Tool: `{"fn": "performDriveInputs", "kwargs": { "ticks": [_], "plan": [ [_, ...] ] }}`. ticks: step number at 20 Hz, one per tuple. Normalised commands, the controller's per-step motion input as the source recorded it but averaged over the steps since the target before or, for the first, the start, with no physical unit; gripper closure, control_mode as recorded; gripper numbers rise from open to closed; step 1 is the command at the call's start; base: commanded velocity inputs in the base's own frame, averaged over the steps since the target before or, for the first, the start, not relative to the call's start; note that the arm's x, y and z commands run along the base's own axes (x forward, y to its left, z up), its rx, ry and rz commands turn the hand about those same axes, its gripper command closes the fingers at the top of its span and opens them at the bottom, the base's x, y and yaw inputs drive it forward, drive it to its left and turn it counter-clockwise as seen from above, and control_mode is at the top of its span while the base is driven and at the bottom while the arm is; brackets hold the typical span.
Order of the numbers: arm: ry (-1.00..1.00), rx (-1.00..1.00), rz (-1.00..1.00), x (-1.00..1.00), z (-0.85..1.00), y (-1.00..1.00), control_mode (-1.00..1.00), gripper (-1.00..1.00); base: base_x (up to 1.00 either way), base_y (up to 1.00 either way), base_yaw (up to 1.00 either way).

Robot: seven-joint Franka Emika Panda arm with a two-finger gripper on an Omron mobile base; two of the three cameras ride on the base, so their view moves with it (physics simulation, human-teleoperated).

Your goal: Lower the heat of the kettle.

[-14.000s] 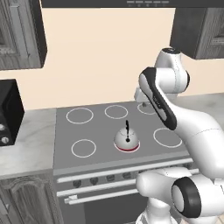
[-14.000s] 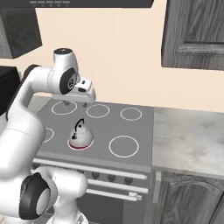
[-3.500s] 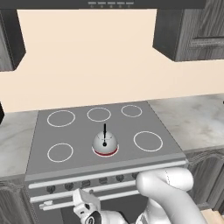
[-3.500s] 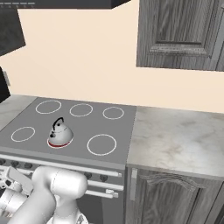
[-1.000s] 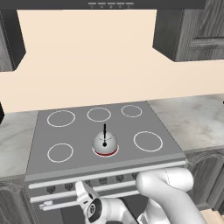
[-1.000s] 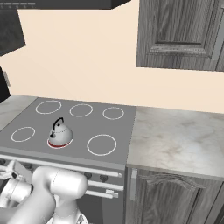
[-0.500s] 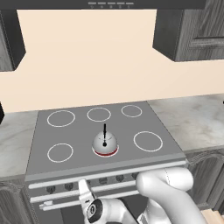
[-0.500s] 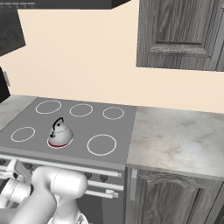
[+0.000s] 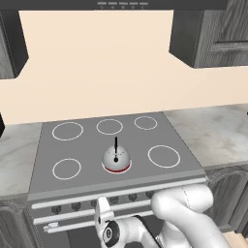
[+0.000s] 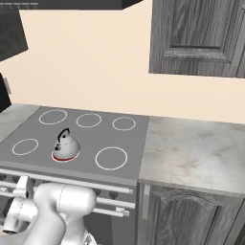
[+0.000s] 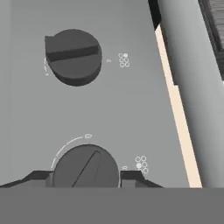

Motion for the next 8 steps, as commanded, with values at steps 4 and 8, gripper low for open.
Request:
{"fn": "performDriveInputs", "kwargs": {
  "ticks": [4,8],
  "plan": [
    [-0.17,0.42,-0.09,-0.05,0.0,0.0,-1.0,1.0,0.0,0.0,0.0],
    [-0.15,0.43,-0.14,-0.03,0.01,0.0,-1.0,1.0,0.0,0.0,0.0]
  ]
}}
